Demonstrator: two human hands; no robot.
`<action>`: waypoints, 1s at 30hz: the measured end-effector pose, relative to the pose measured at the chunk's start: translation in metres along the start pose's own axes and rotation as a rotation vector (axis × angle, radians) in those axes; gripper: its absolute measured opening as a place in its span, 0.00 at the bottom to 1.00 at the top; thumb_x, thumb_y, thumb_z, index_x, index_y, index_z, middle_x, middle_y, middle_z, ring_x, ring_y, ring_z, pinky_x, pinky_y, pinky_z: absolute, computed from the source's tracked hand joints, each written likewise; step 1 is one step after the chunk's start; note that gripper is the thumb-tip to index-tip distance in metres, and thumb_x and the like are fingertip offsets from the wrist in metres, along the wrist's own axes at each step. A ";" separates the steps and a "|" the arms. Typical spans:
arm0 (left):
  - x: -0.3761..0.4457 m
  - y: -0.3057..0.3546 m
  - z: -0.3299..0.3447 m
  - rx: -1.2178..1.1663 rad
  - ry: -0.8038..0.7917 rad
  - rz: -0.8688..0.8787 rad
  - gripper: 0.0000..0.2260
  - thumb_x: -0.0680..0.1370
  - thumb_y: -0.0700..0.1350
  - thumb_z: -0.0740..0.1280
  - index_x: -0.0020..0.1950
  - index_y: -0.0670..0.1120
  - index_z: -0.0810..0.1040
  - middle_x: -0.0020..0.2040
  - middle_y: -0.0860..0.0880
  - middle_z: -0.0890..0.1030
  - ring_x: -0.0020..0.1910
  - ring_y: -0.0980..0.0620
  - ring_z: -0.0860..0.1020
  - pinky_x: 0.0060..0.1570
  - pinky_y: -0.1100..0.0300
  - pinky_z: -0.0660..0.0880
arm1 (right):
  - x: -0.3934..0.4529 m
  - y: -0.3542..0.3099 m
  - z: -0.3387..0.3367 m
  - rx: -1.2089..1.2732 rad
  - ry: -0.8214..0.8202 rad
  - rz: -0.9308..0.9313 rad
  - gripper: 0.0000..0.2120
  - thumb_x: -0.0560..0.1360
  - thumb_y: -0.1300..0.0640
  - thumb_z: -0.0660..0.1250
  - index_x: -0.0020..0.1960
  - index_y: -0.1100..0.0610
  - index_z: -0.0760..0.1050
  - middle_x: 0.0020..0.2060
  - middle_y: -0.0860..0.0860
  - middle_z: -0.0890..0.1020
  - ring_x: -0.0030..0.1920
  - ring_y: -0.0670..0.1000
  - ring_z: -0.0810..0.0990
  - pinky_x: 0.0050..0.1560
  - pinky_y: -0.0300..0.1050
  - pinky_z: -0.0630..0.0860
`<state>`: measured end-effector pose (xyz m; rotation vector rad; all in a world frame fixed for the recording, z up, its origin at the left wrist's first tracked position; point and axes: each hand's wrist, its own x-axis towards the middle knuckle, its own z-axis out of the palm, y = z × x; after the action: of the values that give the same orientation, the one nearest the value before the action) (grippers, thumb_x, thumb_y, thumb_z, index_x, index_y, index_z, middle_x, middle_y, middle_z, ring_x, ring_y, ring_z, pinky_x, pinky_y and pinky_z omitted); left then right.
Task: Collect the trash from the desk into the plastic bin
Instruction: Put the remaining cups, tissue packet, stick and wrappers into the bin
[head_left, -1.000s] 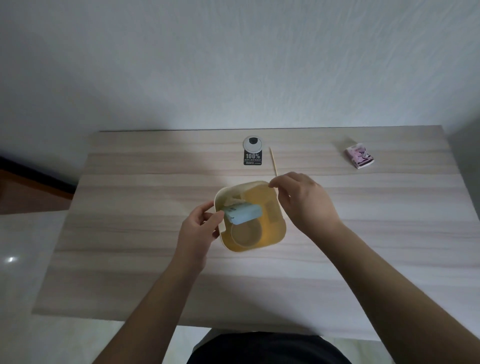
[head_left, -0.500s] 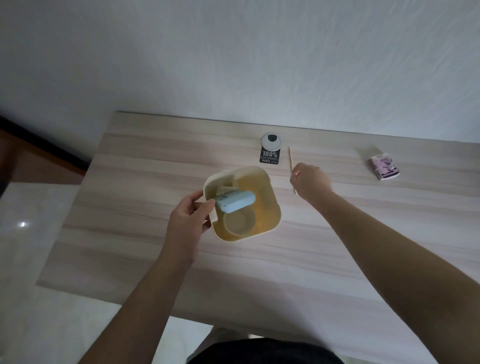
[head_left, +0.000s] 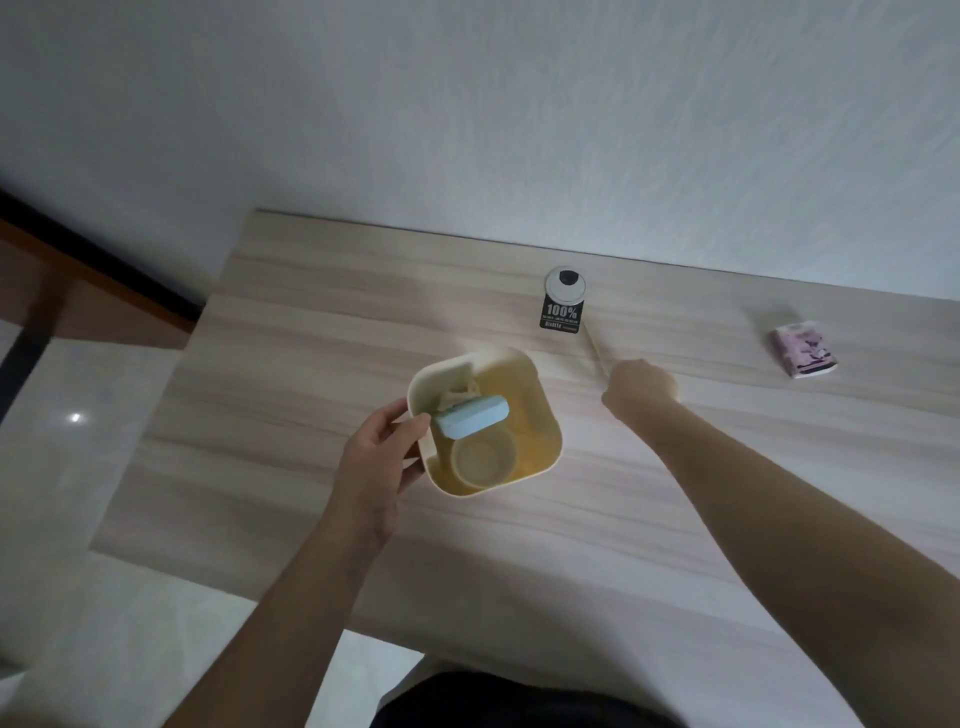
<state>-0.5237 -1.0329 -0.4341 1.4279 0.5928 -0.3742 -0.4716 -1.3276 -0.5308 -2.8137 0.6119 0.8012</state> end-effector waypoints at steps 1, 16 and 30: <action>0.000 0.000 0.000 -0.002 -0.008 0.001 0.12 0.78 0.41 0.68 0.62 0.45 0.80 0.50 0.44 0.84 0.40 0.53 0.84 0.35 0.62 0.79 | -0.004 0.000 -0.004 0.017 -0.005 -0.015 0.08 0.71 0.64 0.62 0.47 0.59 0.77 0.42 0.54 0.80 0.41 0.58 0.78 0.38 0.44 0.71; -0.013 0.002 0.003 0.033 -0.092 0.027 0.12 0.79 0.40 0.67 0.62 0.44 0.80 0.45 0.47 0.85 0.41 0.52 0.84 0.37 0.60 0.80 | -0.147 0.009 -0.081 0.977 0.018 -0.278 0.03 0.73 0.59 0.65 0.42 0.54 0.77 0.31 0.47 0.85 0.31 0.46 0.84 0.35 0.42 0.78; -0.020 -0.020 -0.036 0.053 -0.208 0.018 0.13 0.77 0.41 0.70 0.62 0.45 0.79 0.48 0.43 0.76 0.46 0.45 0.76 0.45 0.54 0.78 | -0.283 -0.033 -0.084 0.054 0.218 -0.494 0.07 0.76 0.49 0.62 0.47 0.47 0.79 0.41 0.46 0.81 0.42 0.49 0.79 0.42 0.43 0.75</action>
<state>-0.5571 -1.0019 -0.4398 1.4231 0.4036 -0.5208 -0.6370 -1.2225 -0.3074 -2.8308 -0.0488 0.3820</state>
